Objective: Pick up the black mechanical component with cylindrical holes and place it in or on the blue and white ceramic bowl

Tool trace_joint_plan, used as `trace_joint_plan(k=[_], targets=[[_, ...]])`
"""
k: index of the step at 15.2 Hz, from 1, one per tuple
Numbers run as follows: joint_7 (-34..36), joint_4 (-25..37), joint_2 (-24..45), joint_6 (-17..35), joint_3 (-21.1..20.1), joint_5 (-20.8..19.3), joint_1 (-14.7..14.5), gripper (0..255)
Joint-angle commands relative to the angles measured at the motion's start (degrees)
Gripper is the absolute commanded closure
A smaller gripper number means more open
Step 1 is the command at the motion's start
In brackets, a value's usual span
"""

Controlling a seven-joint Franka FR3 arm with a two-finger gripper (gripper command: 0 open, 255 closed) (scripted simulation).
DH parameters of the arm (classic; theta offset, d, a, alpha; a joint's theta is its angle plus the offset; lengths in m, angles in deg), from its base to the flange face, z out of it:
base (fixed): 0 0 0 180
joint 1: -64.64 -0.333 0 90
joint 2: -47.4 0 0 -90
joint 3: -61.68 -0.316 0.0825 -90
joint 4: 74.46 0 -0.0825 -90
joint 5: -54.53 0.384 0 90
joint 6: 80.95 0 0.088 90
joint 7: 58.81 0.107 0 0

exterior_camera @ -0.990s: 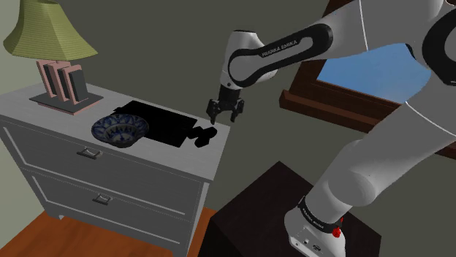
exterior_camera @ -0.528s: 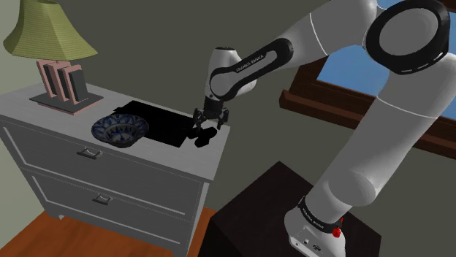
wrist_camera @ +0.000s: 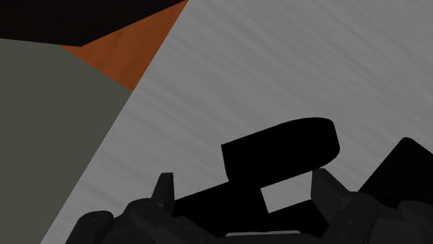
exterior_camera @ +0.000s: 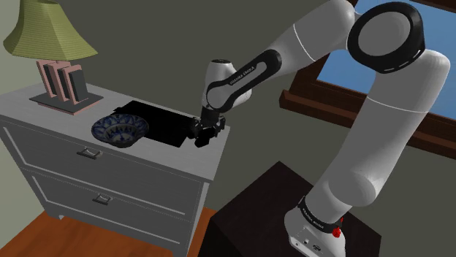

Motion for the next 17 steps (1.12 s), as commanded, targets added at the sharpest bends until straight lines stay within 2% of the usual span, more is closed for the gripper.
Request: trace_joint_plan(k=[1,7,8,17], targets=[[0.14,0.11,0.43,0.36,-0.01,-0.08,-0.06,0],[0.14,0.11,0.42,0.35,-0.01,-0.07,-0.06,0],[0.14,0.11,0.42,0.35,-0.01,-0.07,-0.06,255],[0.14,0.11,0.43,0.36,-0.01,-0.08,-0.06,255]])
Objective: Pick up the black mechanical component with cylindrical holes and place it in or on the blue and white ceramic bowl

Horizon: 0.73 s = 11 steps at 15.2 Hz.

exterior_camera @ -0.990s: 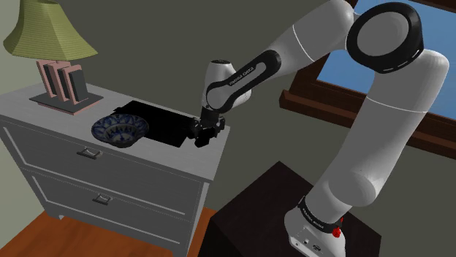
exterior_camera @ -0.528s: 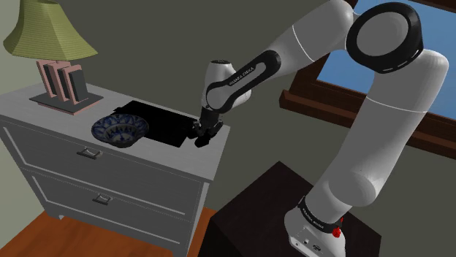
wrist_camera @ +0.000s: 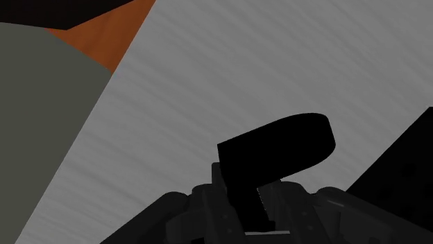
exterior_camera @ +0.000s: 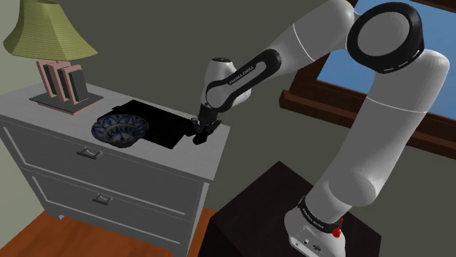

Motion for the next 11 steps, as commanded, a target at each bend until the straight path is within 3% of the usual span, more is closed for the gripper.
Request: trace_joint_plan(k=[1,11], targets=[[-0.07,-0.25,-0.41,-3.23,-0.02,0.12,0.03,255],[-0.72,1.49,-6.17,-10.69,-0.21,1.08,0.16,255]])
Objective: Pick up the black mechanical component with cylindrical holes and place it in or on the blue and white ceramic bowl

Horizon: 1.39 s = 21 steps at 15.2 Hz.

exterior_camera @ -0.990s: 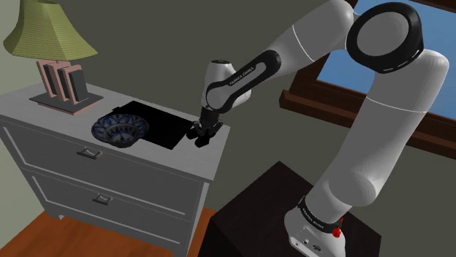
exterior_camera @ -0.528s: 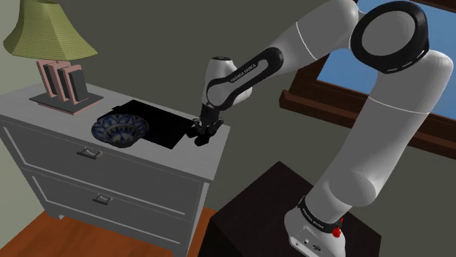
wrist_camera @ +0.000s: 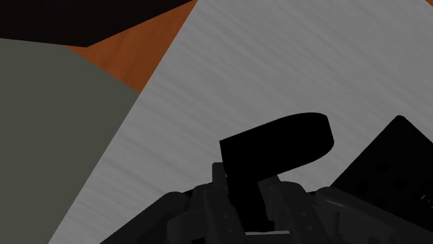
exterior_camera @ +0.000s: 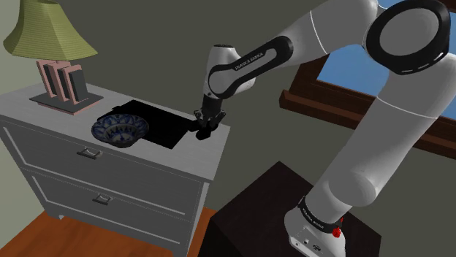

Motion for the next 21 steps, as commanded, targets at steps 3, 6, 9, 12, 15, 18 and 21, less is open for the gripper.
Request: trace_joint_plan(k=[3,6,9,12,15,18,21], targets=[[-0.31,0.99,-2.06,-3.05,0.03,0.32,0.09,255],[-0.45,1.87,-3.47,-5.34,0.03,0.51,0.1,255],[-0.56,2.86,-4.77,-7.63,0.04,0.67,0.11,255],[-0.66,3.97,-5.97,-9.92,0.05,0.82,0.12,255],[-0.74,5.18,-7.05,-12.22,0.08,0.94,0.13,255],[-0.8,6.23,-7.86,-14.07,0.1,1.02,0.14,255],[3.0,10.96,-3.94,-14.87,-1.78,0.56,-1.52,255]])
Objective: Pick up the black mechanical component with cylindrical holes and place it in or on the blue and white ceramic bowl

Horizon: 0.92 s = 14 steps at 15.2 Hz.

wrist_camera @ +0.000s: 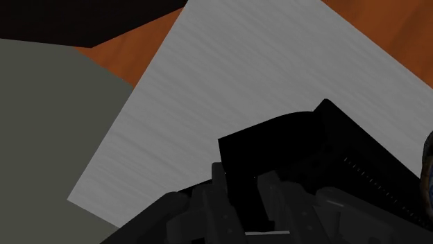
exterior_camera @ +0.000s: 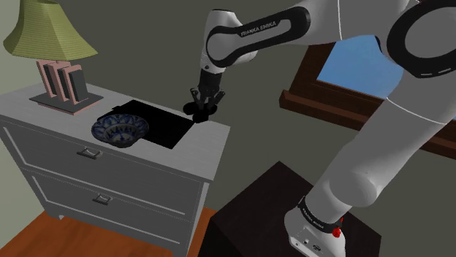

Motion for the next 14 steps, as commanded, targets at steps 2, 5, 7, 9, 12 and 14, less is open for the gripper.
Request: trace_joint_plan(k=[2,5,7,9,12,14], targets=[[3.71,5.31,3.95,-1.37,-1.68,-0.63,-1.67,255],[7.34,11.06,8.42,-2.72,-3.08,-1.6,-3.51,255],[9.67,15.29,11.6,-3.84,-3.84,-2.37,-4.85,255],[11.9,19.86,14.95,-5.15,-4.48,-3.21,-6.26,255],[15.01,27.51,20.34,-7.56,-5.19,-4.55,-8.58,255],[16.9,33.25,24.23,-9.51,-5.48,-5.45,-10.28,255]])
